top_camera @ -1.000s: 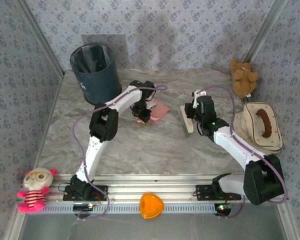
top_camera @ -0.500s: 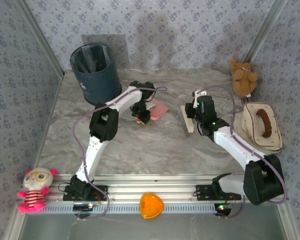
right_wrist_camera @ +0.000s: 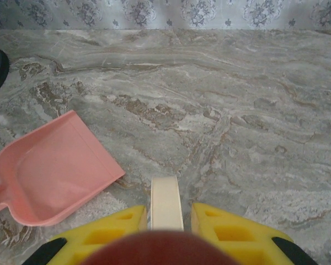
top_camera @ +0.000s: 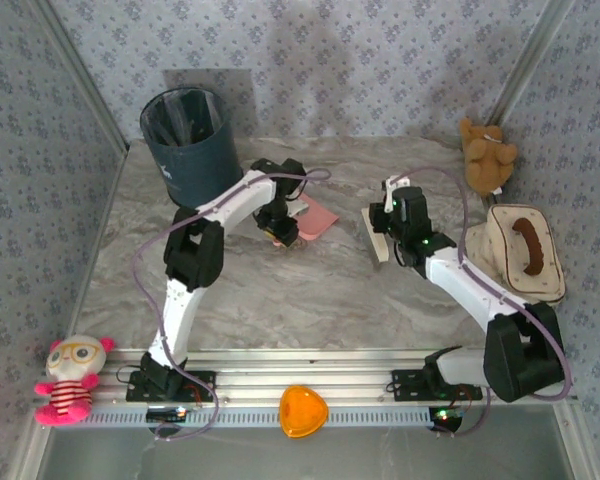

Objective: Sweep away the paper scraps from the table

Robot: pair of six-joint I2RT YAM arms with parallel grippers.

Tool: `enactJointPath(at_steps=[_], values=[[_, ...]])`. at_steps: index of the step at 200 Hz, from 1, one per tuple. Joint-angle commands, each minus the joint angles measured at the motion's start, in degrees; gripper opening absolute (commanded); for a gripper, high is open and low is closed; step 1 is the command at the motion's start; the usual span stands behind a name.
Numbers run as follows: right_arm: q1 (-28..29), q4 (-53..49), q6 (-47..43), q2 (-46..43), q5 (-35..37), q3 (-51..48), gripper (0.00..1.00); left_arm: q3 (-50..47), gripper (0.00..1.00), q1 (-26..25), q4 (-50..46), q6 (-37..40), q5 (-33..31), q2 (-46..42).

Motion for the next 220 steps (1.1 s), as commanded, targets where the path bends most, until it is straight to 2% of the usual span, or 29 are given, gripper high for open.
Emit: enactJointPath(at_steps=[1, 47, 125, 154, 220], values=[[0.0, 1.7, -3.2, 2.1, 0.4, 5.1, 0.0, -3.2, 0.48, -0.3, 0.2, 1.2, -0.6, -7.2], [1.3, 4.9, -10.8, 9.0, 0.7, 10.9, 0.0, -12.1, 0.48, 0.3, 4.7, -0.7, 0.3, -20.1], [5.3, 15.8, -26.7, 19.7, -1.5, 16.1, 0.0, -28.3, 0.48, 6.1, 15.1, -12.0, 6.8, -38.9], [6.9, 20.1, -33.1, 22.1, -3.5, 15.5, 0.0, -33.0, 0.48, 7.9, 17.4, -15.2, 7.7, -43.1], [11.0, 23.2, -41.5, 26.9, -5.9, 15.5, 0.0, -38.8, 0.48, 9.7, 20.1, -19.1, 6.9, -48.1]])
